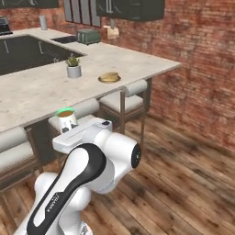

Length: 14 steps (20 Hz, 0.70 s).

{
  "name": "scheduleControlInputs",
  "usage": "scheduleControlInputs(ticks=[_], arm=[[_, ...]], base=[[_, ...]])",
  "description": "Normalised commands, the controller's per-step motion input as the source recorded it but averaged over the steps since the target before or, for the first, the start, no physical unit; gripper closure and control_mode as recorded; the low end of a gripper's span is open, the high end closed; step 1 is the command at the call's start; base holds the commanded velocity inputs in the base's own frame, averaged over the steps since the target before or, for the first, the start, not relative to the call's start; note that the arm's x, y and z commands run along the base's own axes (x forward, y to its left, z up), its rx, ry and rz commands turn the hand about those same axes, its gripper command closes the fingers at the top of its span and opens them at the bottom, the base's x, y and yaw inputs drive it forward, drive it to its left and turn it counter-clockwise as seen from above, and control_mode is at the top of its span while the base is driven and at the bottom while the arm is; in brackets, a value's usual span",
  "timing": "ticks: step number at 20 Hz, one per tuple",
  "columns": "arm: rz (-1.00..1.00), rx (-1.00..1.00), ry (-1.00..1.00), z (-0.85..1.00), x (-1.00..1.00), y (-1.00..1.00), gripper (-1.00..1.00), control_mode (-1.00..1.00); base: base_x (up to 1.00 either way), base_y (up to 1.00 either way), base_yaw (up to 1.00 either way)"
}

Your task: Pick up the brewed coffee from the coffee machine and place it next to the breakfast plate on the dining counter.

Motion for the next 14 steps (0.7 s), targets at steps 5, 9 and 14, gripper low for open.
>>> scheduleControlInputs(ticks=[5, 9, 14], arm=[[0.0, 0.0, 0.0, 0.0, 0.0, 0.0, 1.0, 1.0], [0.0, 0.0, 0.0, 0.0, 0.0, 0.0, 1.0, 1.0], [0.0, 0.0, 0.0, 0.0, 0.0, 0.0, 1.0, 1.0]], base=[[1.0, -0.86, 0.39], [0.97, -0.94, 0.38], [0.9, -0.99, 0.37]])
